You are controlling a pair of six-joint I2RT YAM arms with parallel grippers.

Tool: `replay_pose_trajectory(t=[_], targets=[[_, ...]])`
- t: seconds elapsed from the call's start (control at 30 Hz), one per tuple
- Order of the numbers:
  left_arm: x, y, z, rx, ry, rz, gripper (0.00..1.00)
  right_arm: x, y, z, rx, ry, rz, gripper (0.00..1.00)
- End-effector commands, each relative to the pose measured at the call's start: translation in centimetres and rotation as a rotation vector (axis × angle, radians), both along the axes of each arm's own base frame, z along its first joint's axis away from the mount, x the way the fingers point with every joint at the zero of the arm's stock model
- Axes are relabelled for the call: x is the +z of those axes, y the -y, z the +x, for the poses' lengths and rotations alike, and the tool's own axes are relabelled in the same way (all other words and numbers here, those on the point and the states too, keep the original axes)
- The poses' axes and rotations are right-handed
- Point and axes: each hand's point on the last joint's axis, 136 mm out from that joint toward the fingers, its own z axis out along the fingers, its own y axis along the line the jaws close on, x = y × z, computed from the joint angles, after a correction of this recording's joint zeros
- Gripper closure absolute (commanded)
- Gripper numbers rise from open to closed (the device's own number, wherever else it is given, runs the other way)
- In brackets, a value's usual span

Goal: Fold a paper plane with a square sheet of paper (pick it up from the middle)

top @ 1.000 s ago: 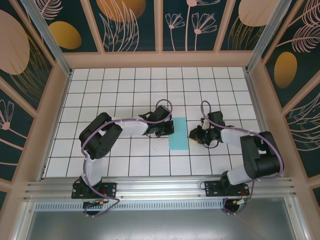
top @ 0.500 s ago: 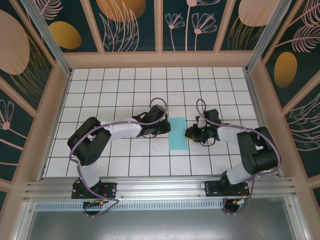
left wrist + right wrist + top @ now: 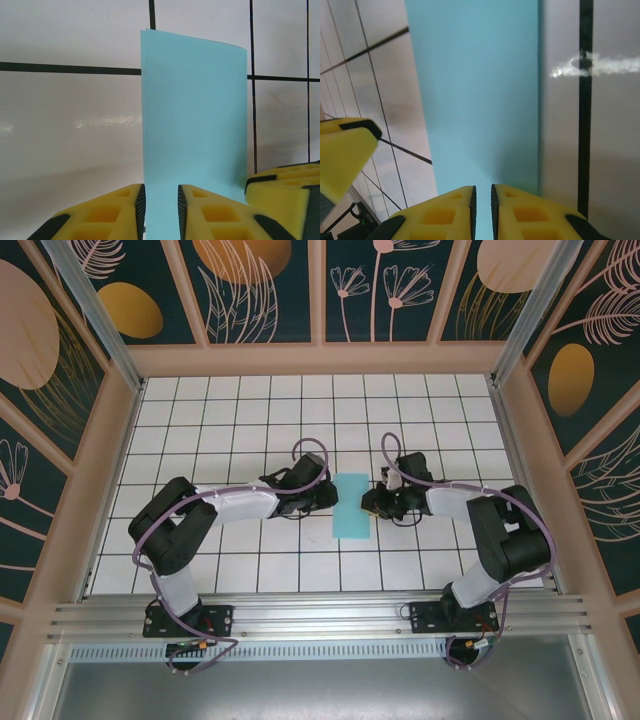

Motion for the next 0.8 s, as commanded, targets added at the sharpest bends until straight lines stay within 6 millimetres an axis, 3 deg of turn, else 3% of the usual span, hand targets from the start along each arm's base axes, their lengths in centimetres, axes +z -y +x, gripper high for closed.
replay_pose_trajectory(t=[0.0,0.13,0.33,0.77], targets=[[0.8,0.1,0.0,0.014,0.009,-0.032,0.71,1.4,1.1,1.0,-0.040,0.045,-0.044,0.79],[1.3,1.0,-1.5,-0.052,-0.047,-0.084,0.68,0.7,2.1,0.4,-0.053,0.029,-0.097,0.79],[-0.8,-0.7,-4.3,-0.054,-0.125,-0.093,0.65,0.0,2.0,-0.9,-0.042,0.004,-0.076,0.78],[-1.1,0.0,-4.6,-0.063,-0.151,-0.130,0.62,0.2,1.0,-2.3,-0.012,-0.014,-0.008,0.78]])
